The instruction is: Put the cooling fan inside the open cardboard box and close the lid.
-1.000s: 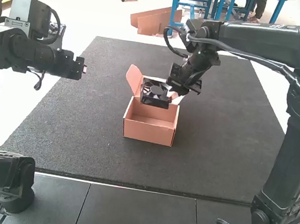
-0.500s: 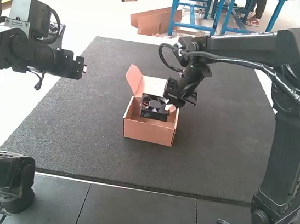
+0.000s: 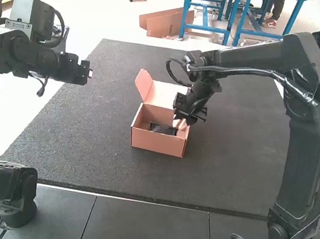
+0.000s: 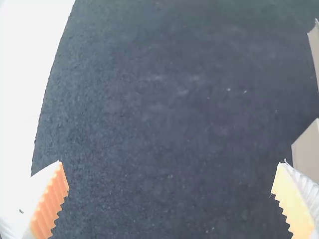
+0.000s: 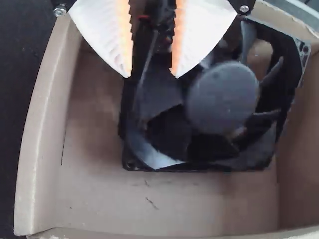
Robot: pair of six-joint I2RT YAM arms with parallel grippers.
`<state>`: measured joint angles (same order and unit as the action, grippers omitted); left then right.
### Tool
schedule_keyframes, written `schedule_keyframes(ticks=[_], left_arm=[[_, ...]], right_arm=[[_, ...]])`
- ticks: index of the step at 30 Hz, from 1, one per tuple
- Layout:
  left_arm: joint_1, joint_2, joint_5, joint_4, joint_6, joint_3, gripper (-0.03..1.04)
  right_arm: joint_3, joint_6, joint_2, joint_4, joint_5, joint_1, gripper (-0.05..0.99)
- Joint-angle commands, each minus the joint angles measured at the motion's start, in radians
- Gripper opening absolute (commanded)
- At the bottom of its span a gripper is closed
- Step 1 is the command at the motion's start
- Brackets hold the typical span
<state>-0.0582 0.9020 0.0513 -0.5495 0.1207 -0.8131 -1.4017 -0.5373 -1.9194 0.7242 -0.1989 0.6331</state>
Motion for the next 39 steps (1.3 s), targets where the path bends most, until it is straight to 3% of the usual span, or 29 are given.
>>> schedule_keyframes(ticks=[1,4,5,12,14,17,24,29,39], left_arm=[[0.003,-0.031,-0.013,0.003,0.008,-0.032,0.97],[0.003,-0.037,-0.013,0.002,0.008,-0.032,0.97],[0.003,-0.037,-0.013,0.002,0.008,-0.032,0.97],[0.003,-0.041,-0.013,0.008,0.007,-0.017,0.97],[0.003,-0.041,-0.013,0.022,0.007,-0.006,0.97],[0.001,-0.04,-0.013,0.037,0.007,0.009,0.97],[0.001,-0.025,-0.011,0.066,0.008,0.035,0.97],[0.003,0.02,0.001,0.094,0.008,0.038,0.97],[-0.003,0.192,0.009,0.195,0.008,-0.003,0.97]], right_arm=[[-0.036,0.016,0.0,0.0,-0.011,0.016,0.36],[-0.059,0.025,0.002,0.004,-0.011,0.013,0.62],[-0.069,0.03,0.003,0.009,-0.013,0.01,0.66],[-0.241,0.092,0.025,0.067,-0.094,-0.012,0.79],[-0.293,0.152,0.039,0.103,-0.129,-0.033,0.82],[-0.342,0.244,0.065,0.146,-0.125,-0.058,0.89],[-0.258,0.476,0.183,0.185,0.019,-0.13,0.9],[-0.063,0.612,0.319,0.029,0.191,-0.153,0.9],[0.184,0.603,0.441,-0.261,0.205,-0.191,0.9]])
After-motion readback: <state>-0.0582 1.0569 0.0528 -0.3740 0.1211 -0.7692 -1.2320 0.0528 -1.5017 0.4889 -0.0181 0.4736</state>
